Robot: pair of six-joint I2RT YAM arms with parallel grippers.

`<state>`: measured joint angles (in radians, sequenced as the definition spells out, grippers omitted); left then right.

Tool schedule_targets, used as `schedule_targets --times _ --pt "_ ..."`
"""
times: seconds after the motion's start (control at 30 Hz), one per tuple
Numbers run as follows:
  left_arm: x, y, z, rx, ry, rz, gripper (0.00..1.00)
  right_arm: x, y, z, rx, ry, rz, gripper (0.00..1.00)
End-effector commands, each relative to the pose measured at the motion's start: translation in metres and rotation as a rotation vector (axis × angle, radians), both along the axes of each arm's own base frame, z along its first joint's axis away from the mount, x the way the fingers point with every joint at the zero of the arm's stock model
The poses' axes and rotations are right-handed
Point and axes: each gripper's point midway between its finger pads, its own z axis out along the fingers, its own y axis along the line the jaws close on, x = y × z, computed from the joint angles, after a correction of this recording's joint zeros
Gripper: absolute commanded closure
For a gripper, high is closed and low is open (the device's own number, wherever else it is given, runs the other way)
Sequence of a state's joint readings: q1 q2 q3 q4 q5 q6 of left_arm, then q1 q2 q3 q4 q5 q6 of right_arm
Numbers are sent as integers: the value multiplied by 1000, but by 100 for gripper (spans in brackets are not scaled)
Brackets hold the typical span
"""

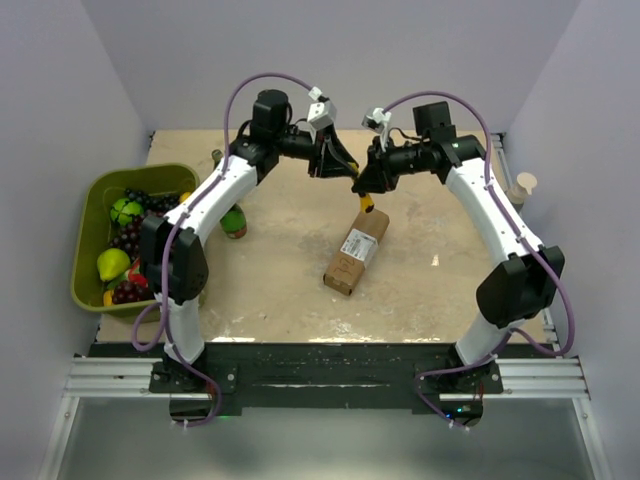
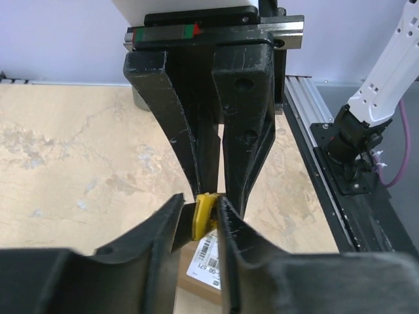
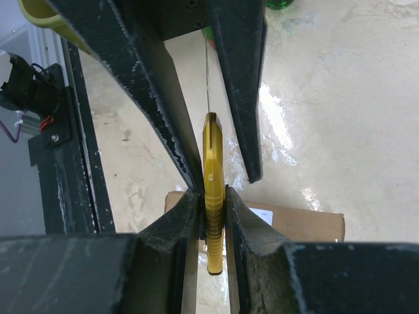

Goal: Unpack the express box
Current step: Adjust the knife.

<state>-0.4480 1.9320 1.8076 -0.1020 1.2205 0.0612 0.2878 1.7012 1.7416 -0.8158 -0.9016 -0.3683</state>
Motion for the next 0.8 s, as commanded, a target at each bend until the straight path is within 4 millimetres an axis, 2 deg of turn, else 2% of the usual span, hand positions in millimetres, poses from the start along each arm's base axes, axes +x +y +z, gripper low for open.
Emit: schedule_targets --times 0.0,0.13,0.2,0.23,0.27,0.33,0.37,0.4,0.43,0.47,0.53,0.63,0.77 --pt "-4 -2 9 -11 -37 -41 84 -10 -3 19 10 -55 -2 100" --pt "-7 -3 10 -24 -20 -67 100 -12 -5 17 1 -58 2 100" --pt "-13 -3 9 -44 23 -96 100 -14 -6 16 -6 -63 7 100" --pt "-15 -2 25 -81 39 -97 100 -14 -7 16 -11 -71 1 88" --pt "-18 1 11 -83 108 -87 100 -13 -10 16 -19 -83 -13 58" --pt "-25 5 17 -98 205 -72 100 -19 -19 31 -2 -134 -35 44" --pt "-32 6 11 -89 221 -89 100 -17 -18 30 51 -135 -48 29" --pt "-37 8 13 -90 225 -102 100 -14 -26 33 85 -144 -88 4" --pt "-40 9 15 -89 241 -106 100 -21 -30 52 139 -194 -120 1" --pt "-40 10 15 -90 247 -105 100 -17 -26 53 216 -190 -150 1" --pt "-35 14 23 -114 262 -81 100 -24 -24 68 278 -229 -145 1" --pt "-26 19 34 -157 273 -44 100 -30 -11 73 339 -185 -173 1" --pt "-23 24 46 -180 283 -43 100 -20 1 73 367 -224 -227 1"
